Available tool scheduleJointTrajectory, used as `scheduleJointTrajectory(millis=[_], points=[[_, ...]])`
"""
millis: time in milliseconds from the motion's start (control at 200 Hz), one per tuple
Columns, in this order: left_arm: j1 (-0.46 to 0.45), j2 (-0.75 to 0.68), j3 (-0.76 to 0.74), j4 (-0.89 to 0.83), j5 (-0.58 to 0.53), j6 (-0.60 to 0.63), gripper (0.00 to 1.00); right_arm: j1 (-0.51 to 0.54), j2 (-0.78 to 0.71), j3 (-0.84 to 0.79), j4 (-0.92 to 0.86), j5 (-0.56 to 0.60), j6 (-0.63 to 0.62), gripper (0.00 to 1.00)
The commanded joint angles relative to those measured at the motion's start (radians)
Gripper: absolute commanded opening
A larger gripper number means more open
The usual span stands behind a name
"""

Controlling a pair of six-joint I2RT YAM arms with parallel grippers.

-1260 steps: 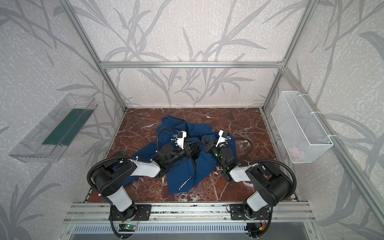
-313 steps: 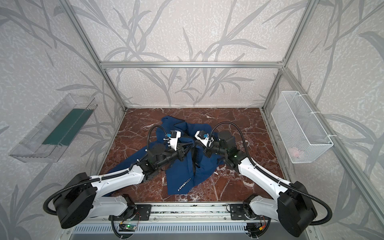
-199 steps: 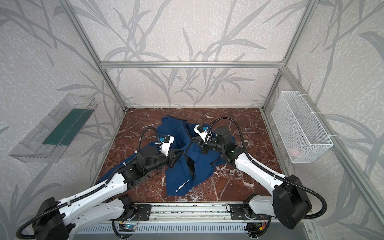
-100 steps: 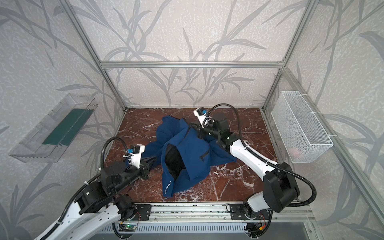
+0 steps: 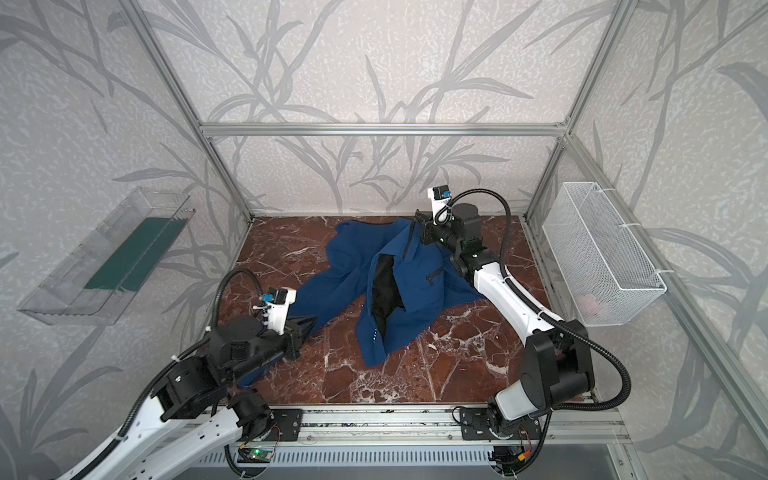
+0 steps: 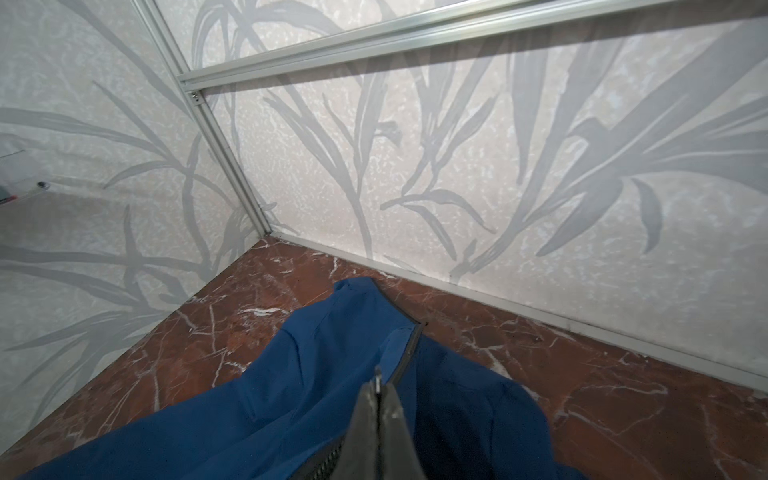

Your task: Zip up the jacket

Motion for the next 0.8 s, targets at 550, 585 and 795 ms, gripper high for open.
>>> scheduleJointTrajectory(millis=[550, 585, 795], points=[[-0.131, 0.286, -0.082, 0.616, 0.104, -0.039, 0.98, 0.200, -0.276, -0.267, 0.019, 0.010, 0.148, 0.00], [-0.142, 0.312, -0.060, 0.585, 0.071, 0.018, 0.98, 0.210, -0.278, -0.265, 0.015, 0.014, 0.145, 0.00], [-0.180, 0.490, 0.040, 0.597, -0.015, 0.163, 0.98, 0.274, -0.290, -0.252, -0.019, 0.025, 0.120, 0.00]])
